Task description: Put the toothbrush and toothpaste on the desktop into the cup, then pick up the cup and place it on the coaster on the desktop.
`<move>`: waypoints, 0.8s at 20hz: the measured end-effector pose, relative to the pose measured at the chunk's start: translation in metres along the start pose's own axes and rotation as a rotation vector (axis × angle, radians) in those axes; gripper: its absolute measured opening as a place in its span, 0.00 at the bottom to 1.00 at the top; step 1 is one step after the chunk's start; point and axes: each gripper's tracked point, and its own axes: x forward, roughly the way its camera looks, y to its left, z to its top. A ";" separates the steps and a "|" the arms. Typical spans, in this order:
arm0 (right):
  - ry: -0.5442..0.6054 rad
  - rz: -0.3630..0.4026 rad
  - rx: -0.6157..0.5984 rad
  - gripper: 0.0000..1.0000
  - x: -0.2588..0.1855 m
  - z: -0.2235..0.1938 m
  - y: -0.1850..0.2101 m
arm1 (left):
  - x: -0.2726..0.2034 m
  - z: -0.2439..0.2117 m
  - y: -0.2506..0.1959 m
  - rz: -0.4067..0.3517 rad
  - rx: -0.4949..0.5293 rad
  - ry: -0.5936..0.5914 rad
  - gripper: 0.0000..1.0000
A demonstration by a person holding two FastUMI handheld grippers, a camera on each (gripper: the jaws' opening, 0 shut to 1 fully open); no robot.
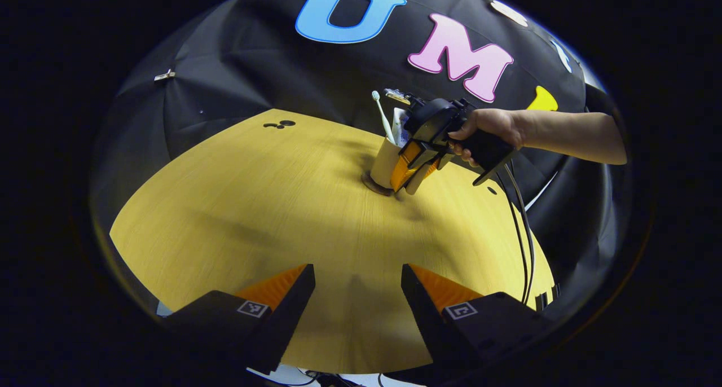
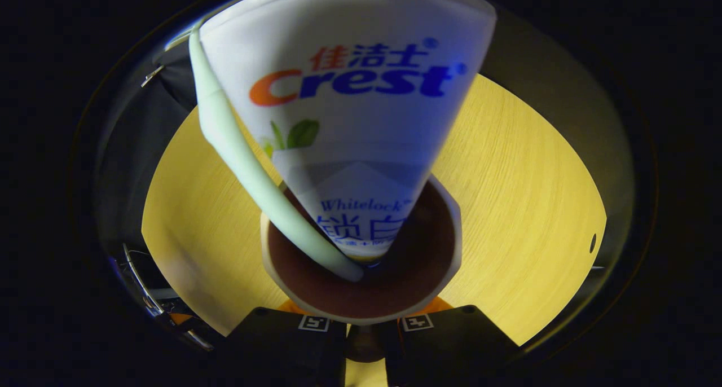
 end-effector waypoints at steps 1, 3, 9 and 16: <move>0.003 -0.001 -0.004 0.31 0.000 -0.001 0.000 | -0.002 -0.002 0.002 0.005 -0.004 0.002 0.98; 0.010 -0.010 -0.001 0.25 0.000 -0.003 -0.001 | -0.007 -0.003 0.005 0.016 -0.005 0.007 0.98; -0.023 -0.006 0.016 0.56 -0.011 0.000 0.006 | -0.028 -0.016 0.011 0.032 -0.009 0.025 0.98; -0.213 -0.052 0.067 0.98 -0.075 -0.006 -0.004 | -0.053 0.010 0.000 0.050 -0.110 -0.059 0.97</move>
